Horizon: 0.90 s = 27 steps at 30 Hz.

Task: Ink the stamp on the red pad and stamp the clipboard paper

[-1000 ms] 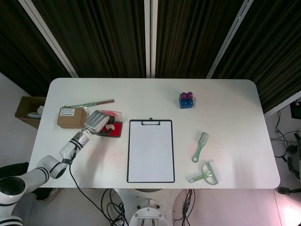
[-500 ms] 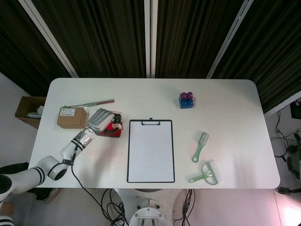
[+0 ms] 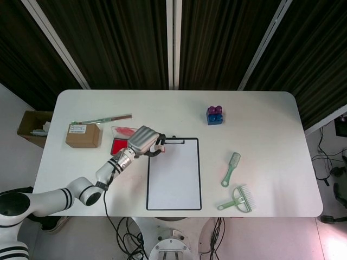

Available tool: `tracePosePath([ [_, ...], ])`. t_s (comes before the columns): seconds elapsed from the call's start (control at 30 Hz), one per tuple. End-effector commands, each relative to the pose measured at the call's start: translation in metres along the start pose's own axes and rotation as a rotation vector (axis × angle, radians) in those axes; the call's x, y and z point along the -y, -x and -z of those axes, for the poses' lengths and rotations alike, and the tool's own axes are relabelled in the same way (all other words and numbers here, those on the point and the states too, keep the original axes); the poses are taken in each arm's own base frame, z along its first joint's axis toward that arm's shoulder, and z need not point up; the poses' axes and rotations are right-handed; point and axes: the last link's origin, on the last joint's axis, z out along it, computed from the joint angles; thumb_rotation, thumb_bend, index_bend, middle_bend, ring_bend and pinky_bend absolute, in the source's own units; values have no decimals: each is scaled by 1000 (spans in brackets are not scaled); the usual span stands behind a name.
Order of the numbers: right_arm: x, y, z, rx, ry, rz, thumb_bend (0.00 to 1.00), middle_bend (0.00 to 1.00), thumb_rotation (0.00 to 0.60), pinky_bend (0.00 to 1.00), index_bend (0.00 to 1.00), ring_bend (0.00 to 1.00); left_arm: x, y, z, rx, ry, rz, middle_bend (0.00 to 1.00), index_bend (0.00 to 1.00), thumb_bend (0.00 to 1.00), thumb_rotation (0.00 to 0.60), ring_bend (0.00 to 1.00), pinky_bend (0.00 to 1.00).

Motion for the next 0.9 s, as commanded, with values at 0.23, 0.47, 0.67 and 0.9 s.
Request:
tracePosePath([
  [0.23,-4,-2,2,-1,11,4,388,0,600,0,0,0,9,11,-24,18,-38,8,655,648,434,600,1000,1000],
  [0.47,-3,-4,2,-5,12,8,387,0,600,0,0,0,17,18,-29,36,-49,11,655,648,435,600,1000,1000],
  [0.67,0,-2,1,4,8,14,387,0,600,0,0,0,10,29,-33,51,-30,15,655,648,436,600,1000,1000],
  [0.9,-2,-3,2,7,17,19,388,0,600,0,0,0,10,34,-40,57,-32,-7,655,648,435,600,1000,1000],
])
